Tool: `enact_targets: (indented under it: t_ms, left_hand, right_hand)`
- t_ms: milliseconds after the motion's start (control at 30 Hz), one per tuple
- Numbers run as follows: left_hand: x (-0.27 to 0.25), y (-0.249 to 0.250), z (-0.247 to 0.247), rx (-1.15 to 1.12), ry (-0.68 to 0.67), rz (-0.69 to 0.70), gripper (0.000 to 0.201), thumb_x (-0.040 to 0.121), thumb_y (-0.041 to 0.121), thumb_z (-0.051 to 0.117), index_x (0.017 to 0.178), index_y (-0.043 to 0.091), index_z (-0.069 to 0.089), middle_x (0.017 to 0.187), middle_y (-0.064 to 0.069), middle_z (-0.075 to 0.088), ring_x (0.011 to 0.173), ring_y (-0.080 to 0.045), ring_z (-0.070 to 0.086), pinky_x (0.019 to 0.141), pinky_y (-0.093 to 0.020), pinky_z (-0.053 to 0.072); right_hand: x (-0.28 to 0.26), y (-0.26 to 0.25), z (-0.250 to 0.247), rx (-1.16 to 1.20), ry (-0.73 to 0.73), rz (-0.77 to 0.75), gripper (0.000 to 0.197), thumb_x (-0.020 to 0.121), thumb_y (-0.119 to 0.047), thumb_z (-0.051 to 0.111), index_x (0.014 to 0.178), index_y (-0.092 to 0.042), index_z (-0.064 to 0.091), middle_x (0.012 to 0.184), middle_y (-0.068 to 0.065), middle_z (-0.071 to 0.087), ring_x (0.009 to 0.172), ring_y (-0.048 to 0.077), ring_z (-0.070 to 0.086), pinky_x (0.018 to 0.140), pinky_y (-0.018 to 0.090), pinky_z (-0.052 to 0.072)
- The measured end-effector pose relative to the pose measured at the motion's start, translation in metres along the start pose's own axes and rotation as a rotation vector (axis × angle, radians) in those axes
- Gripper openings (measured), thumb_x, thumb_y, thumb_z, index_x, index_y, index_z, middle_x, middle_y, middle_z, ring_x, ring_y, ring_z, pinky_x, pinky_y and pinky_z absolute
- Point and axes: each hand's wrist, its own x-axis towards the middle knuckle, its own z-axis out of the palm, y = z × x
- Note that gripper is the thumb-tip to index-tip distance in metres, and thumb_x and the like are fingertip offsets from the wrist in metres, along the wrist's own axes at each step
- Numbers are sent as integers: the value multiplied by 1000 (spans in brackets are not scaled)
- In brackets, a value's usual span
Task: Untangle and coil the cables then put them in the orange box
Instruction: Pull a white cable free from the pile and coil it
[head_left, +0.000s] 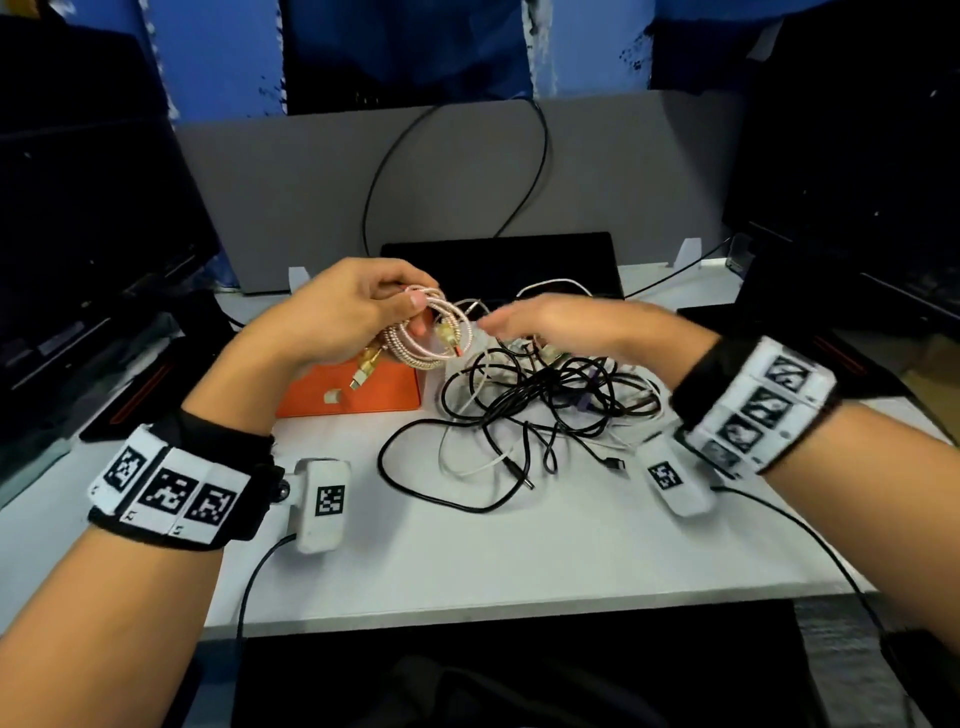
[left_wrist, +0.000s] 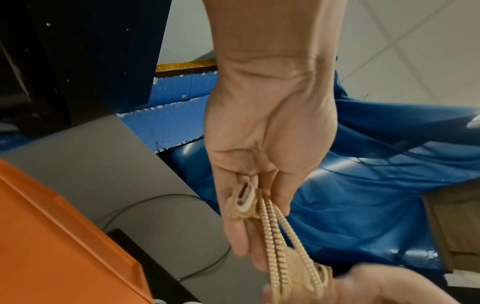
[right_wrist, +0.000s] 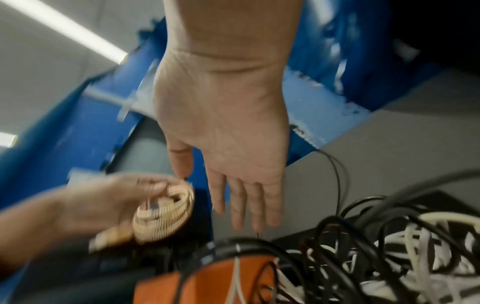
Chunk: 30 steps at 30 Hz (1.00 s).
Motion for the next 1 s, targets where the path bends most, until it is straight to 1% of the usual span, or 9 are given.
enact_targets:
  t_ms: [133, 233, 300, 400, 500, 633, 733, 833, 1000]
  left_hand:
    - [12, -5, -3, -32, 7, -67, 19, 104, 21, 57, 117, 21, 70, 97, -10, 78, 96, -31, 74, 73, -32, 64]
    - [20, -5, -4, -15, -18, -60, 20, 105, 21, 56, 119, 20, 70, 101, -12, 77, 100, -34, 72, 85, -48, 61]
    - [26, -7, -5, -9, -18, -67, 21, 105, 19, 55, 121, 16, 69, 99, -12, 77, 94, -33, 74, 77, -41, 63]
    - [36, -10, -4, -13, 3, -93, 19, 105, 17, 55, 119, 12, 68, 83, -3, 77, 70, -16, 72, 52, -22, 56]
    - [47, -16, -6, -17, 21, -128, 17, 105, 20, 57, 117, 14, 68, 83, -2, 77, 72, -18, 73, 53, -24, 57]
    - [64, -20, 1, -36, 46, -178, 15, 106, 20, 55, 113, 15, 68, 81, -2, 77, 74, -25, 74, 59, -31, 62]
    - [84, -25, 19, 38, 78, -200, 15, 106, 18, 54, 114, 13, 66, 83, -3, 74, 71, -26, 68, 63, -37, 61]
    - [104, -30, 44, -4, 87, -256, 11, 105, 15, 53, 116, 13, 55, 96, -14, 72, 77, -32, 64, 71, -54, 60]
    - [127, -24, 74, -117, 142, -376, 27, 104, -2, 38, 86, 13, 52, 75, -10, 60, 61, -20, 62, 51, -34, 55]
  right_hand:
    - [41, 8, 36, -621, -209, 66, 81, 91, -64, 53, 161, -44, 17, 171, 3, 19, 155, 29, 21, 125, 49, 22]
    - [49, 14, 46, -762, -307, 158, 84, 91, -74, 50, 162, -43, 18, 168, -1, 27, 155, 30, 21, 121, 51, 23]
    - [43, 17, 43, -825, -321, 207, 85, 90, -75, 50, 162, -40, 21, 169, -5, 23, 155, 27, 22, 120, 50, 24]
    - [31, 31, 32, -875, -359, 284, 86, 88, -75, 50, 161, -36, 26, 170, -5, 21, 155, 26, 22, 123, 49, 24]
    - [19, 46, 15, -909, -395, 358, 87, 85, -79, 49, 158, -36, 32, 167, -4, 30, 153, 27, 28, 122, 50, 26]
    - [12, 33, -7, -940, -311, 310, 66, 97, -69, 44, 142, -22, 56, 124, -4, 63, 133, 29, 51, 110, 43, 42]
    - [14, 25, -12, -940, -158, 236, 65, 100, -65, 44, 146, -20, 53, 148, 1, 53, 138, 28, 47, 111, 44, 41]
    - [16, 27, -6, -920, -188, 259, 67, 99, -66, 45, 149, -21, 48, 153, 2, 48, 140, 29, 45, 113, 45, 40]
    - [15, 32, -4, -913, -204, 265, 68, 99, -65, 44, 149, -19, 48, 153, 3, 49, 139, 30, 46, 113, 46, 40]
